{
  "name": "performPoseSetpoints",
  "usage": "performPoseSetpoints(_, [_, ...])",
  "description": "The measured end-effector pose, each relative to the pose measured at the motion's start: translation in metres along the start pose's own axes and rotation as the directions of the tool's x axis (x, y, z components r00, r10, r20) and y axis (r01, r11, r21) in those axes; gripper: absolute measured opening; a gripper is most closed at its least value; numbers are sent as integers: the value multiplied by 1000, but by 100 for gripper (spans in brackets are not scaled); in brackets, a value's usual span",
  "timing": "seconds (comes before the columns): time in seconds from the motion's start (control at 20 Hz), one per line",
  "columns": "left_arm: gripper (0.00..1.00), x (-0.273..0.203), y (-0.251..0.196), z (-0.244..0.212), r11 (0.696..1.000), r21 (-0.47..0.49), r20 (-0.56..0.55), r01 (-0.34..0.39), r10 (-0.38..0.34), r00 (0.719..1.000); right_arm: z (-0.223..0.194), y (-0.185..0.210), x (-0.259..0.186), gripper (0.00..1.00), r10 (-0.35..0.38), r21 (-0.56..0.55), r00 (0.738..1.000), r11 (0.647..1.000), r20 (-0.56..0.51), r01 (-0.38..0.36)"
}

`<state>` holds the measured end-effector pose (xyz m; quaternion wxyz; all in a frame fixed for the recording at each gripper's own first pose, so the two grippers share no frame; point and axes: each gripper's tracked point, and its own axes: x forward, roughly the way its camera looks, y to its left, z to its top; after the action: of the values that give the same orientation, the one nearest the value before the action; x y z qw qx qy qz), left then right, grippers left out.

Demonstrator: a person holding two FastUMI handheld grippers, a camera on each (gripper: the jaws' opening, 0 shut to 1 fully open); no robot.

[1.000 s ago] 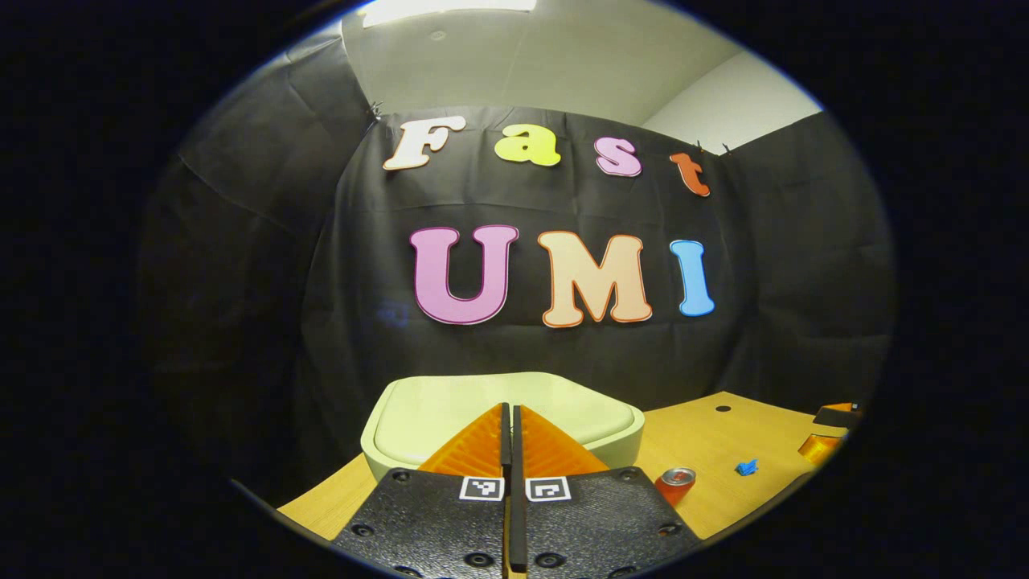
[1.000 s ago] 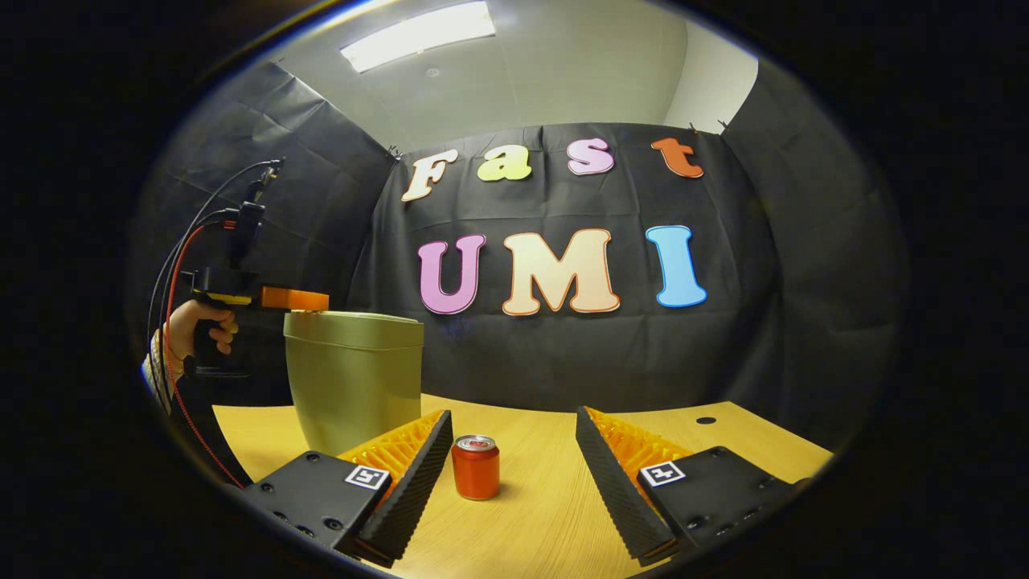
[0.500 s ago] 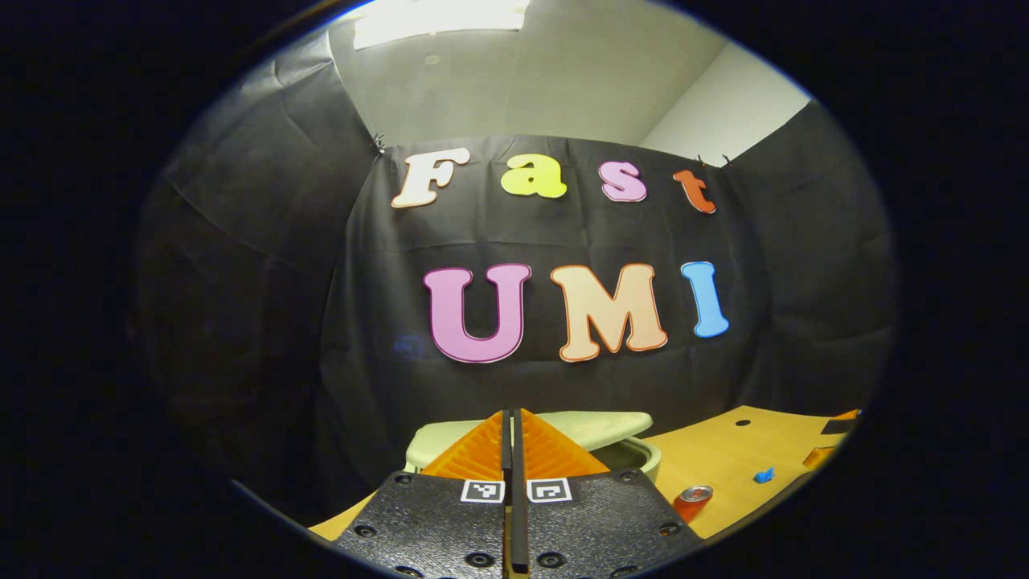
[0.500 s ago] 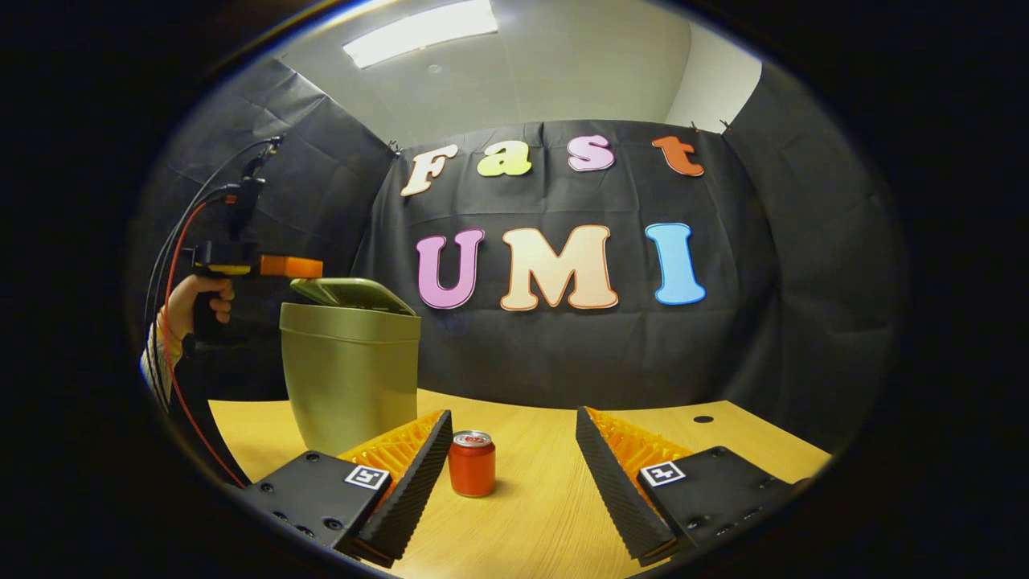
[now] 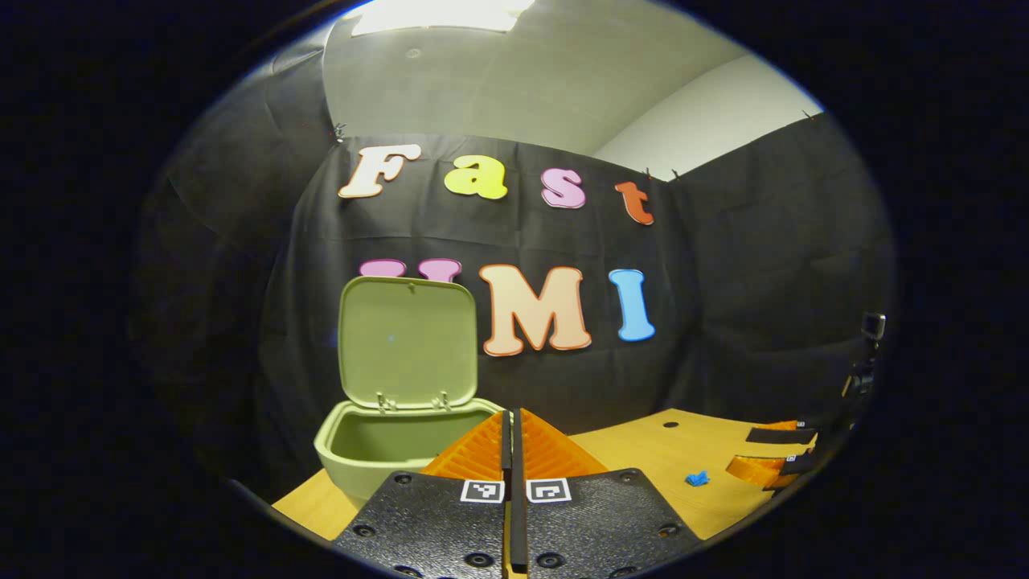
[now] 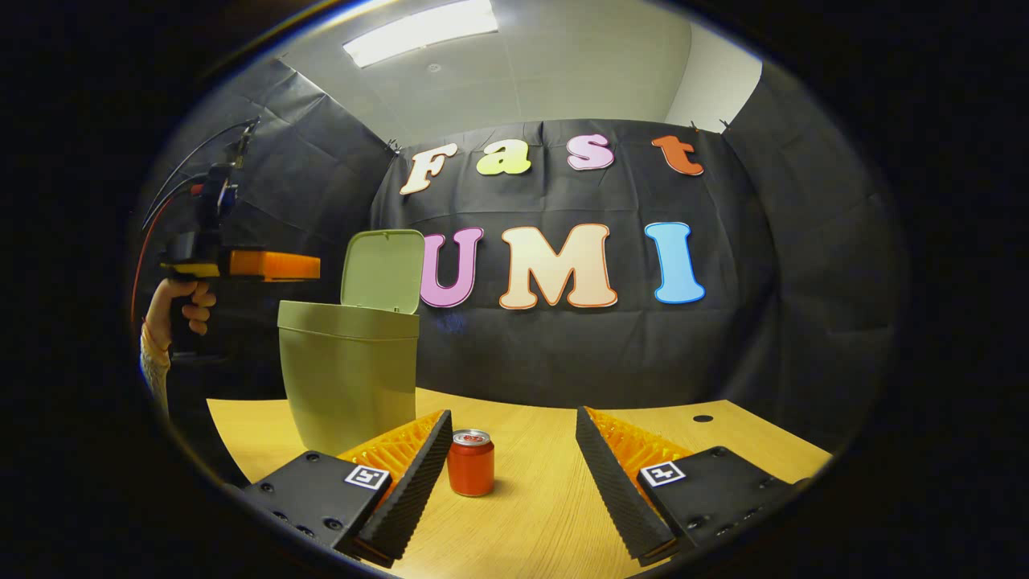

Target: Press the lid of the desktop garbage bin to open it, pick up the crumpled paper on the desktop and throw it into the bin, then pick up the pop can on the desktop and drop it into the bin, and finally close the garbage bin lid.

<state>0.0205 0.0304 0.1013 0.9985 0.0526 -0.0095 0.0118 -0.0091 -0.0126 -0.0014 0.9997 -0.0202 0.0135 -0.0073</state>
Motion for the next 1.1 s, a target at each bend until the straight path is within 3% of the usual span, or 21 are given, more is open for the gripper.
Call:
performPoseSetpoints(0.3, [0,-9,-46,-68,990,-58,-66,126,-130,989,-6,-4,2,97,-7,3,1000,1000,-17,7])
performPoseSetpoints(0.6, [0,-14,-53,-117,986,-76,-119,150,-158,980,-12,-13,4,97,-30,3,999,1000,-32,30])
performPoseSetpoints(0.75, [10,-14,-57,-132,981,-104,-145,166,-180,973,-19,-14,7,97,-33,0,998,999,-49,33])
performPoseSetpoints(0.8, [25,-15,-57,-136,979,-115,-149,167,-184,972,-21,-14,8,97,-35,-4,998,999,-54,35])
performPoseSetpoints(0.85, [29,-15,-58,-137,976,-127,-150,179,-198,969,-23,-15,8,97,-36,-10,998,999,-60,35])
performPoseSetpoints(0.9, [40,-15,-60,-140,973,-135,-155,187,-207,966,-25,-15,8,97,-38,-17,997,999,-67,37])
performPoseSetpoints(1.0, [70,-15,-59,-144,973,-132,-162,190,-210,964,-27,-17,9,97,-45,-25,996,999,-75,43])
performPoseSetpoints(1.1, [89,-14,-58,-140,973,-135,-150,186,-206,967,-30,-18,9,97,-45,-19,996,999,-80,44])
